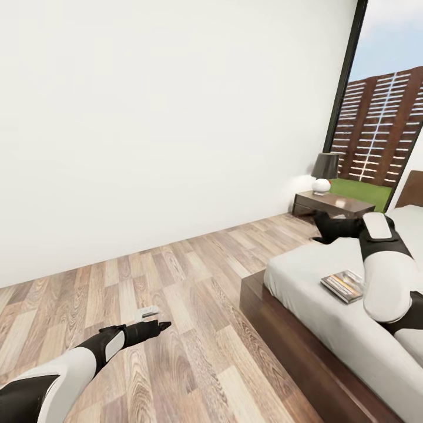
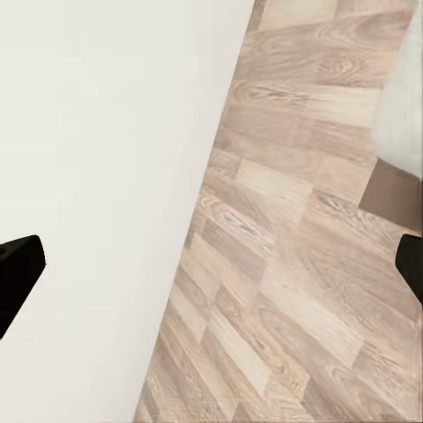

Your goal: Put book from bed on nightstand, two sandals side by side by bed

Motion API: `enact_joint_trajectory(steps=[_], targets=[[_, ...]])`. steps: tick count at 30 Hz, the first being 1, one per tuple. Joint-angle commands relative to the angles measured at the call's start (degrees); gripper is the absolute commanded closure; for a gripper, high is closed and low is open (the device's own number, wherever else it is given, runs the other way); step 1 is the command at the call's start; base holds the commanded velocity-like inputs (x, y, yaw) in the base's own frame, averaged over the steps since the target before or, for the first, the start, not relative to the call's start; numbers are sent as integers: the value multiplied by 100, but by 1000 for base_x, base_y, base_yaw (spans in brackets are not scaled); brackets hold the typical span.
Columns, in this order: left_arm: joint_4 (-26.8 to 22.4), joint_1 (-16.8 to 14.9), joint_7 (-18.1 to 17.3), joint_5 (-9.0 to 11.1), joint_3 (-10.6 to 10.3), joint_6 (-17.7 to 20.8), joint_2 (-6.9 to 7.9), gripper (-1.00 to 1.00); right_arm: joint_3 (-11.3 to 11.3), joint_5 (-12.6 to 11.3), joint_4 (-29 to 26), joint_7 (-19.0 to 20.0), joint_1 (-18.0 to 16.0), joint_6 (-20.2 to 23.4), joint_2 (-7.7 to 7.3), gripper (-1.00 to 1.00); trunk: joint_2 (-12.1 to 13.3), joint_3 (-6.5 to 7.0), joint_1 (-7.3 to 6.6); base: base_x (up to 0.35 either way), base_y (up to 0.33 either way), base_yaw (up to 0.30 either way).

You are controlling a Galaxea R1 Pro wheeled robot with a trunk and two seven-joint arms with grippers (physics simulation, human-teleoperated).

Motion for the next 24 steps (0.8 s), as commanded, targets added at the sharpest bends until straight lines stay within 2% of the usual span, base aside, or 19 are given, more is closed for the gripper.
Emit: enact_joint_trajectory(steps=[1, 3, 4, 5, 10, 17, 24], targets=[[-4, -2, -18, 28, 43, 59, 1, -100, -15, -102, -3, -77, -27, 51, -117, -100, -2, -6, -1, 0, 0, 0], [-4, -2, -18, 29, 45, 59, 4, -100, -14, -141, 5, -104, -57, 120, -347, -100, -2, -6, -1, 0, 0, 0], [-4, -2, -21, 32, 48, 59, 12, -100, -13, -165, 32, -121, -77, 180, -577, -100, -2, -6, -1, 0, 0, 0], [-4, -2, -22, 33, 49, 60, 18, -100, -15, -172, 43, -128, -84, 204, -691, -100, -2, -6, -1, 0, 0, 0], [-4, -2, -26, 38, 51, 63, 25, -100, -62, -201, 73, -145, -100, 273, -1134, -100, -2, -6, -1, 0, 0, 0], [-4, -2, -49, 41, 52, 66, 9, -100, -115, -188, 97, -157, -69, 295, -1433, -100, -2, -6, -1, 0, 0, 0], [-4, -2, -68, 37, 52, 70, 27, -100, -131, -183, 105, -162, -44, 280, -1559, -100, -2, -6, -1, 0, 0, 0]])
